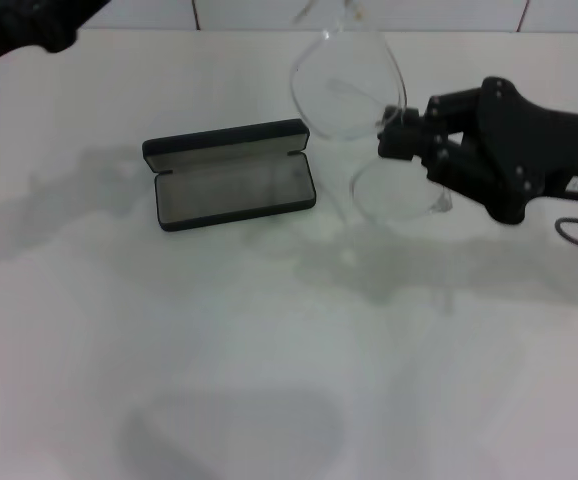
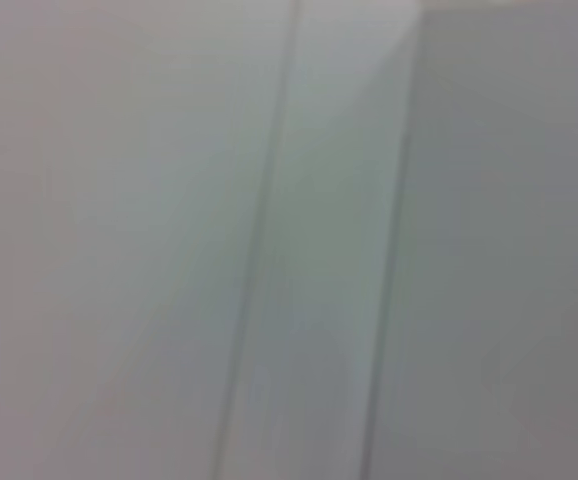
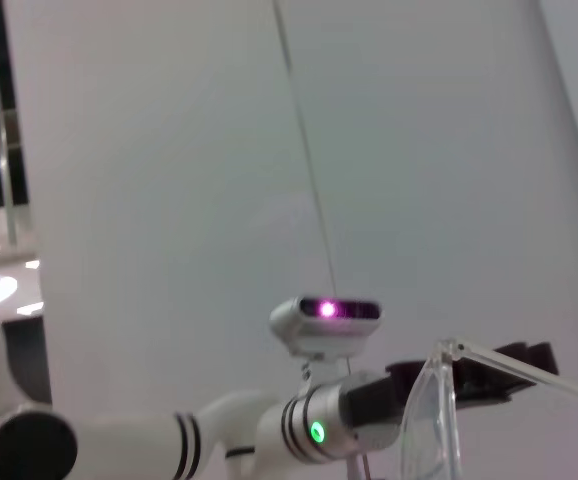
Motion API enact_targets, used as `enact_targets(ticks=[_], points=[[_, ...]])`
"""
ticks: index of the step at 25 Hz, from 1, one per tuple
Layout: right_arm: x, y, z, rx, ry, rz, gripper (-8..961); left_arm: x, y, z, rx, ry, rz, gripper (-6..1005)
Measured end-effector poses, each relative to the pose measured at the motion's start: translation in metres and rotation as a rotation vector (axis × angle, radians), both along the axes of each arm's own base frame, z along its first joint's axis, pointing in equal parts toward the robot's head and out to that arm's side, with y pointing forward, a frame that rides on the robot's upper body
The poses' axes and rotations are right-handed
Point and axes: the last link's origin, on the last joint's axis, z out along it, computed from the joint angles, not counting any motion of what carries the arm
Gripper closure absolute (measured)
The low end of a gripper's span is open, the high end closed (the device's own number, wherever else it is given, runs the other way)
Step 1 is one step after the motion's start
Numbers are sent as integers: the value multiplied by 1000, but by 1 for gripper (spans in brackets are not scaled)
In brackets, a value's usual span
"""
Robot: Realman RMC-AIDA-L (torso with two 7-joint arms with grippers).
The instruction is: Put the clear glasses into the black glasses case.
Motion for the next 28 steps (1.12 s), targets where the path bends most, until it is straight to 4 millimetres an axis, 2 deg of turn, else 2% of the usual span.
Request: enact_targets(ticks=[6, 20, 28], points=[[8, -7, -10, 72, 0, 49, 887, 21, 5, -11, -53, -14, -64, 888], [3, -10, -17, 107, 5, 116, 887, 48, 9, -43, -170, -7, -149, 951], [-8, -8, -23, 101, -7, 169, 886, 55, 14, -46, -196, -52, -154, 950]])
